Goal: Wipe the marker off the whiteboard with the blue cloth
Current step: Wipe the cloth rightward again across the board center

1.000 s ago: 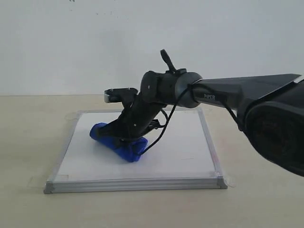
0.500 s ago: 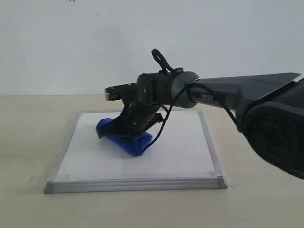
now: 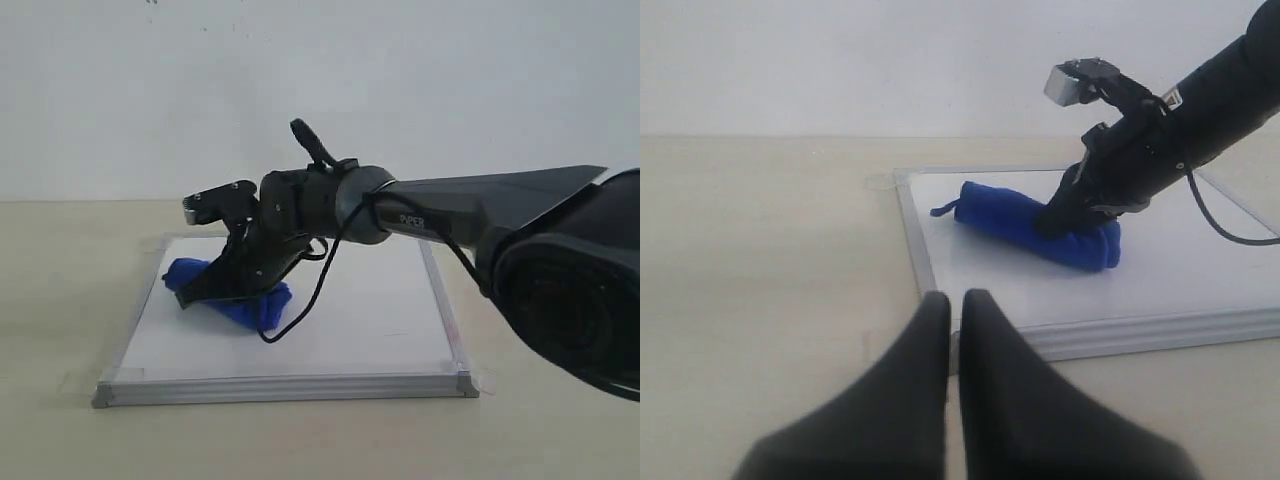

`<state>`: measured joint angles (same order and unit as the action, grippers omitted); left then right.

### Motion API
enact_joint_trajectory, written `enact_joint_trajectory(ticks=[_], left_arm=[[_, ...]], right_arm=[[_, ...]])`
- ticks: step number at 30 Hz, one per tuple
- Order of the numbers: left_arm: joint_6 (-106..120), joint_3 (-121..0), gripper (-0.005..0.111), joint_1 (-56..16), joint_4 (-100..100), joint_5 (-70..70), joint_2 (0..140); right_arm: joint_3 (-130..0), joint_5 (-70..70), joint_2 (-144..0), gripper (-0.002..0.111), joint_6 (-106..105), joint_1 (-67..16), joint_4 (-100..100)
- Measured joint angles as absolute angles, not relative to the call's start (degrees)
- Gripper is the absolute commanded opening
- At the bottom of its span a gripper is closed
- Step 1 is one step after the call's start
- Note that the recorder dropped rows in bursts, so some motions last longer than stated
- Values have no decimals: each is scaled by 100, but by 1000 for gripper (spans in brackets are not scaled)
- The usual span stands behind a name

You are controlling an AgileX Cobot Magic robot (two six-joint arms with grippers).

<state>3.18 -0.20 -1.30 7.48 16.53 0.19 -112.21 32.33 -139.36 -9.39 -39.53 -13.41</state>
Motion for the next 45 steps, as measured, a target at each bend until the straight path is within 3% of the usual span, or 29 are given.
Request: enact_joint_trajectory(ticks=[9, 23, 37, 45], left_arm=[[318, -20, 4, -130, 748, 1653, 19], [318, -20, 4, -130, 748, 1653, 19], [318, -20, 4, -130, 748, 1653, 19], [318, -20, 4, -130, 748, 1653, 19]], right_arm=[[-11232, 3622, -13902, 0, 298, -3791, 101], [-11232, 3693, -13902, 0, -1478, -4450, -643], [-11287, 4825, -13809, 0, -335, -3238, -195], [-11299, 6413, -13729, 0, -484, -3130, 1214]])
